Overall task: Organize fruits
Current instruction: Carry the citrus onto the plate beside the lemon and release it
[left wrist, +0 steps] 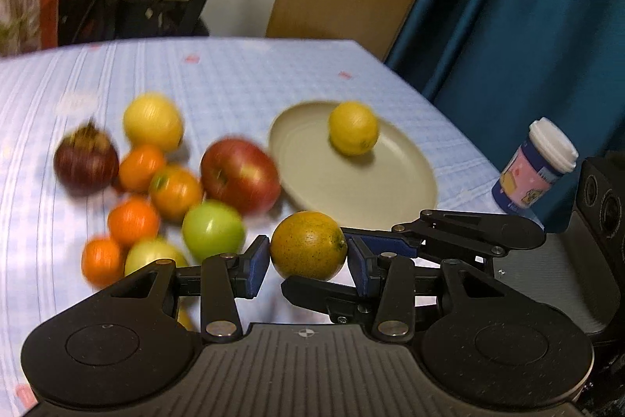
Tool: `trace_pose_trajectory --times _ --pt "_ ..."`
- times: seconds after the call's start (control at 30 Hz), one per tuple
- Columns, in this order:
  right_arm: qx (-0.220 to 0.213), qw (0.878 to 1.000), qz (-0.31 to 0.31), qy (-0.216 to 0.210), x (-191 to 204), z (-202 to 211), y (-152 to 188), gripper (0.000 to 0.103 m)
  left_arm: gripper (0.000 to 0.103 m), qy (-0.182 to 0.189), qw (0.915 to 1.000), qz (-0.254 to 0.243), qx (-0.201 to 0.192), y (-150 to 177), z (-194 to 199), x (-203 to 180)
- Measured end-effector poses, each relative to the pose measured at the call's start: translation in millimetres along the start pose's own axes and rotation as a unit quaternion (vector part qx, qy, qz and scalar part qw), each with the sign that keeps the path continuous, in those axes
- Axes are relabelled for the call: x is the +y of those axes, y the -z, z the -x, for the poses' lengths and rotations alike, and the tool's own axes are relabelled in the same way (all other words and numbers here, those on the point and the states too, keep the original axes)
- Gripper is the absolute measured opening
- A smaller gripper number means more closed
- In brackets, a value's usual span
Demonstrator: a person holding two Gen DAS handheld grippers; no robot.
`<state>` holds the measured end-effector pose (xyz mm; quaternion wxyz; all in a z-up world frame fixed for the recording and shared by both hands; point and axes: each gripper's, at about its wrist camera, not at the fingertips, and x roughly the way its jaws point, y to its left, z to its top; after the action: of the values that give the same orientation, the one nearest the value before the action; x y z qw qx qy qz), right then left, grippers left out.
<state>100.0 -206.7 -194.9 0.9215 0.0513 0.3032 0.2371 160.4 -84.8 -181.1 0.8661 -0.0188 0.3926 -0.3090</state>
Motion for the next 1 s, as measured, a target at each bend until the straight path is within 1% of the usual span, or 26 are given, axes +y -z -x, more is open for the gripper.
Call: trace_pose_trajectory --times 0.13,0.23,0.3,0.4,0.5,0.73,0.87,1.0 --pt "-0.026 0.999 -0.012 0.013 -12.0 10.5 -17.3 0.045 0.046 0.009 0.9999 -0.013 -0.005 -27.5 -4.2 -9.0" --pt "-0.04 0.999 -0.023 0.022 -25.5 12.7 -30.2 0.045 0.046 0.013 0.9997 -0.019 -0.005 -51.1 -15.5 -15.4" --pt "-0.046 0.998 -0.032 0.028 -37.3 11.7 -37.3 0.045 0.046 0.013 0.9996 -0.024 -0.002 -59.0 -23.3 -19.7" --pt "-0.047 0.997 -0.04 0.036 -54.3 6.7 -43.6 0.045 0.046 0.016 0.9996 -0.02 0.008 -70.0 -43.7 -22.0" --pt "-0.042 0.997 -0.048 0.044 -70.3 -1.7 -45.4 0.045 0.046 0.017 0.9994 -0.017 0.026 -76.6 -65.4 -20.7" --pt "-0.021 0.995 -0.08 0.05 -99.4 -31.4 -38.9 0.045 0.046 0.001 0.9978 -0.01 0.065 -83.6 -108.6 -12.7" --pt "-0.013 0.994 -0.096 0.053 -109.6 -44.1 -36.8 0.045 0.046 -0.005 0.997 0.0 0.077 -85.2 -119.9 -2.0" --pt "-0.009 0.992 -0.11 0.056 -115.5 -52.2 -36.5 0.045 0.046 -0.011 0.9969 -0.011 0.077 -89.0 -125.9 -1.8"
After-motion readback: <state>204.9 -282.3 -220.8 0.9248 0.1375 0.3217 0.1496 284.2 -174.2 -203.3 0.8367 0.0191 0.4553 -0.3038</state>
